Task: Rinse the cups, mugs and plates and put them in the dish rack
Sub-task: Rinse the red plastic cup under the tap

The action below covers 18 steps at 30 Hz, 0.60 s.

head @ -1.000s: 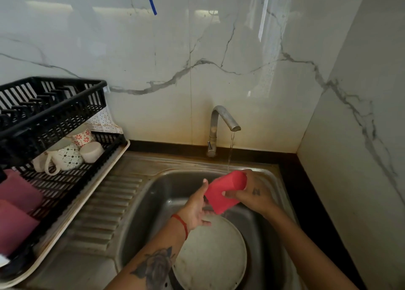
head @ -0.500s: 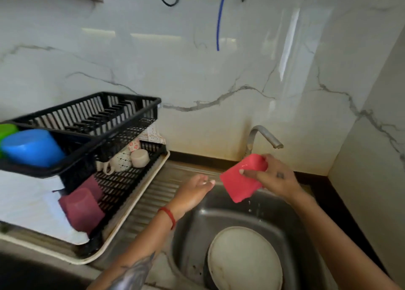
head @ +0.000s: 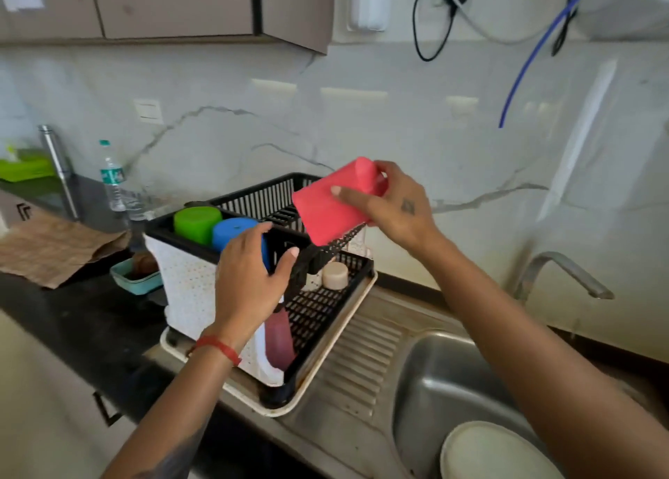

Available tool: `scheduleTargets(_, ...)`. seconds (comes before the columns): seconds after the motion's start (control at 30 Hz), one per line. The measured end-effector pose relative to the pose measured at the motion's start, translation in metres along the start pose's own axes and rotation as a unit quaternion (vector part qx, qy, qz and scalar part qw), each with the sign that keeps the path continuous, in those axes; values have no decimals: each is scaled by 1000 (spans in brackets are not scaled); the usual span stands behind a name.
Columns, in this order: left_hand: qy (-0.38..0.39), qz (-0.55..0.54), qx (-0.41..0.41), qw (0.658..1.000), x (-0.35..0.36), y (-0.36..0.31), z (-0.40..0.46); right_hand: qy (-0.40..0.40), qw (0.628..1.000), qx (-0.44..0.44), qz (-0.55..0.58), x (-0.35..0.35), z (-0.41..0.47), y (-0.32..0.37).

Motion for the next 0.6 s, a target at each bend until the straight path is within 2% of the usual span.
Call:
scheduleTargets(0.07, 50, 46, -29, 997, 10, 23, -6, 10, 1000, -10, -11, 30, 12, 11)
scheduleTargets(0.13, 67, 70, -24, 995, 17, 35, -11, 39, 999, -13, -26, 61, 20, 15)
scheduleTargets(0.23, 43, 58, -22, 997, 21, 42, -13, 97, 992, -21, -80, 95, 27, 13)
scheduleTargets(0.43, 33, 87, -7, 996, 24, 47, -11, 137, 980, -36, -140, 110, 37, 16)
scheduleTargets(0.6, 44, 138, -3, 989, 19, 52, -5, 196, 947, -43, -249, 141, 33, 24)
Point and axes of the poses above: each hand's wrist, its own z-axis towards the middle knuckle, its own x-axis out of the palm, y = z × x, the point moved 10 cm from there along z, towards the middle knuckle, and after that the axes turned 6 degrees about y, right-handed, at the moved point
